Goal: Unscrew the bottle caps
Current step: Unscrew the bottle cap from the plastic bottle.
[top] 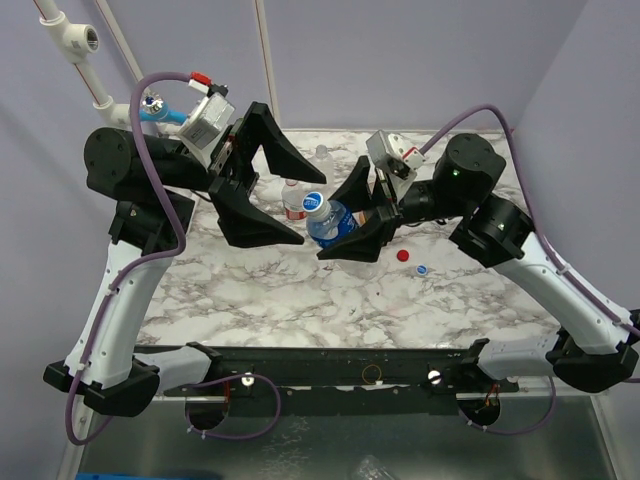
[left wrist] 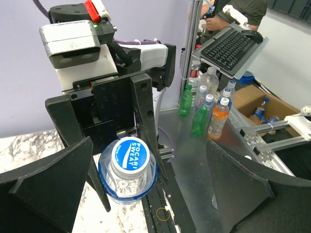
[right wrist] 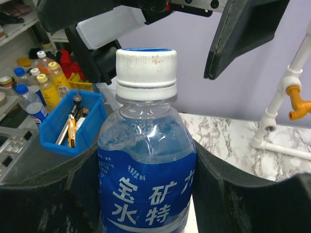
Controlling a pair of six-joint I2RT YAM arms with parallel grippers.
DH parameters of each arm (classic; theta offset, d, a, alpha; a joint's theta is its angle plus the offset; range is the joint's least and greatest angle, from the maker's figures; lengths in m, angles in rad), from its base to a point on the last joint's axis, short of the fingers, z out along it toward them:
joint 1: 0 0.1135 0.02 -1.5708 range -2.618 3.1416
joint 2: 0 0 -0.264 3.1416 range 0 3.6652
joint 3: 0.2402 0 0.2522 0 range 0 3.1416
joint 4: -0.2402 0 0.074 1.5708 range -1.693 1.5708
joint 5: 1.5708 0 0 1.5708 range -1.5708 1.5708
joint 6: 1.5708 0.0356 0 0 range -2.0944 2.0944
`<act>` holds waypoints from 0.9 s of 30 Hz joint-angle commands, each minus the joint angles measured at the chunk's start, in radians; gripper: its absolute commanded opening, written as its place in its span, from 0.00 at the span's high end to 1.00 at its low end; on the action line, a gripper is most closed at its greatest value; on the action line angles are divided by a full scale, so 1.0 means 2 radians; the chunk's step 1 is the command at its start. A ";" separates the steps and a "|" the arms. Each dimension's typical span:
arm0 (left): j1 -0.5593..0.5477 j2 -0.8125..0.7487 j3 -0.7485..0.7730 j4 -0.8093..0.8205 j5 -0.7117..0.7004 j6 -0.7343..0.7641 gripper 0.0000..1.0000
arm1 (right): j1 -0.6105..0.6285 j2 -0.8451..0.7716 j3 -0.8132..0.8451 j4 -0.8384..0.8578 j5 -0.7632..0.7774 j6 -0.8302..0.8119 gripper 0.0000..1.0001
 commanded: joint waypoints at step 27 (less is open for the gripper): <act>-0.011 -0.003 -0.002 0.015 -0.028 0.056 0.49 | -0.014 0.012 -0.045 0.192 0.007 0.060 0.99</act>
